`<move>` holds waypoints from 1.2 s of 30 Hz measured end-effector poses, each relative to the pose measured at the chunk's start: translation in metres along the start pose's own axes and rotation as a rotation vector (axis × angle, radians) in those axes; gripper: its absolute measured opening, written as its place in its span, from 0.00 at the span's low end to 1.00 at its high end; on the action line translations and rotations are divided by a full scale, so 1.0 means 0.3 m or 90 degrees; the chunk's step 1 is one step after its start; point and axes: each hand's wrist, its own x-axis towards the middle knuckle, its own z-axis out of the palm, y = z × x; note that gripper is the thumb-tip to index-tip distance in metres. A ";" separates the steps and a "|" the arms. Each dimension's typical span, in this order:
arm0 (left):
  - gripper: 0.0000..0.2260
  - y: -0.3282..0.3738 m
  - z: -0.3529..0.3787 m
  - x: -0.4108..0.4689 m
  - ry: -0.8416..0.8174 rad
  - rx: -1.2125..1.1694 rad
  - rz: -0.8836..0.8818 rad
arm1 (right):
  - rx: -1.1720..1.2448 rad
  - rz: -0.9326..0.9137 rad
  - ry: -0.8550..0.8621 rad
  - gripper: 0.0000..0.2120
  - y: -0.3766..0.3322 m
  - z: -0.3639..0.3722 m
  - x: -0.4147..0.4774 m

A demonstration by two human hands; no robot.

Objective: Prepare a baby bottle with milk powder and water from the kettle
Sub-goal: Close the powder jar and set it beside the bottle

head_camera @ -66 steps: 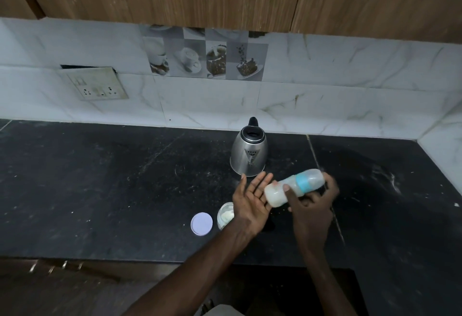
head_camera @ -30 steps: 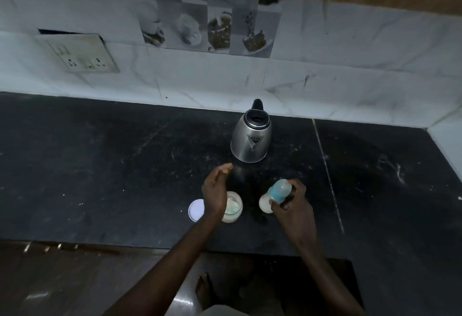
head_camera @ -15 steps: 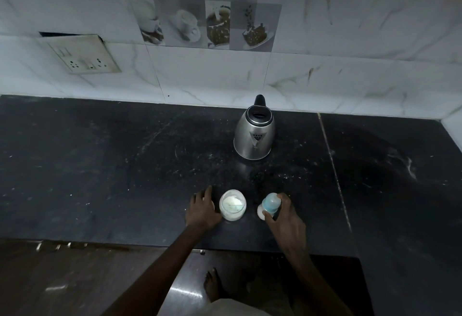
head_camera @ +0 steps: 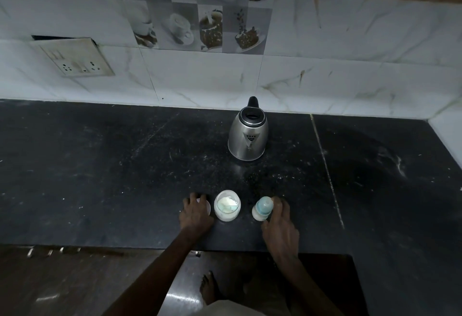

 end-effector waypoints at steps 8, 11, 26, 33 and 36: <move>0.32 -0.016 -0.051 0.006 0.167 -0.166 -0.006 | 0.098 0.088 0.064 0.34 -0.004 -0.096 0.029; 0.32 0.015 -0.099 -0.004 0.296 -0.249 0.043 | 0.143 0.087 0.080 0.34 -0.040 -0.152 0.072; 0.33 0.169 -0.095 -0.193 0.315 -0.507 0.302 | 0.141 -0.295 -0.281 0.37 -0.342 -0.211 0.207; 0.56 0.091 -0.026 -0.137 0.189 -0.427 0.237 | 0.082 -0.254 -0.252 0.38 -0.330 -0.131 0.228; 0.63 0.038 0.014 -0.128 0.119 -0.372 0.231 | 0.045 -0.262 -0.268 0.37 -0.327 -0.104 0.229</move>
